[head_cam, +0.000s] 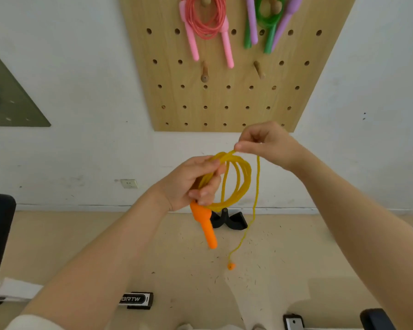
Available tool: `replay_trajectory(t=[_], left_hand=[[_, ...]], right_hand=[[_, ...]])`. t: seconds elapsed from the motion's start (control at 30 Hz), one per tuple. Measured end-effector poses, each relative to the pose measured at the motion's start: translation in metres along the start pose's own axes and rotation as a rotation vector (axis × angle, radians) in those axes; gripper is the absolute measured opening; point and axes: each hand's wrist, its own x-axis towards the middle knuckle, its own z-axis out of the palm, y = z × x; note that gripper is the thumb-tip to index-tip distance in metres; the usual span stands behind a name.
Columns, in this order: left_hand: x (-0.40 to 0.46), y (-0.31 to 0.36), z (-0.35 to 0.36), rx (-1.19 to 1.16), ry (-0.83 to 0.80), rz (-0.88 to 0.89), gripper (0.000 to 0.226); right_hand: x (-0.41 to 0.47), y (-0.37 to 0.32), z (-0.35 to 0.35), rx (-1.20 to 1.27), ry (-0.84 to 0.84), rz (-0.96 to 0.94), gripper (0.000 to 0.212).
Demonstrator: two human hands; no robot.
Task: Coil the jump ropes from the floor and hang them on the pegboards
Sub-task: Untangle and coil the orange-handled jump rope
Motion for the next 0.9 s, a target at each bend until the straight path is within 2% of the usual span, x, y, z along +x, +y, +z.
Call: replay_trajectory(t=[0.1,0.2,0.3,0.4,0.5,0.57,0.63,0.67,0.77,0.9], left_hand=[[-0.006,0.01,-0.01,-0.247,-0.15,0.133,0.019],[-0.013,0.022,-0.024,-0.446,-0.203,0.281,0.011],[-0.022,0.028,-0.031,-0.454,0.0,0.388,0.011],[-0.017,0.022,-0.036,-0.36,0.267,0.404,0.004],[-0.005,0.012,-0.042,-0.092,0.508,0.297,0.019],[0.003,0.004,-0.04,0.379,0.647,0.11,0.017],[0.012,-0.003,-0.035,0.904,0.637,-0.058,0.015],[0.017,-0.005,-0.032,1.07,0.625,-0.089,0.017],[0.027,-0.002,-0.027,1.2,0.576,-0.079,0.015],[0.037,0.0,-0.02,1.303,0.479,-0.15,0.001]], right_hand=[[0.007,0.012,0.013,0.169,0.054,0.045,0.036],[0.01,0.037,0.034,0.11,-0.015,0.222,0.045],[0.006,0.058,0.059,-0.173,-0.172,0.324,0.046],[0.004,0.056,0.084,-0.437,-0.394,0.293,0.037],[0.006,0.039,0.099,-0.606,-0.584,0.204,0.038],[0.009,0.023,0.101,-0.679,-0.6,0.084,0.032],[0.014,0.009,0.097,-0.782,-0.572,-0.011,0.024],[0.015,0.003,0.093,-0.832,-0.552,-0.03,0.022],[0.016,-0.01,0.073,-0.896,-0.424,-0.014,0.02],[0.015,-0.018,0.044,-0.751,-0.29,-0.097,0.017]])
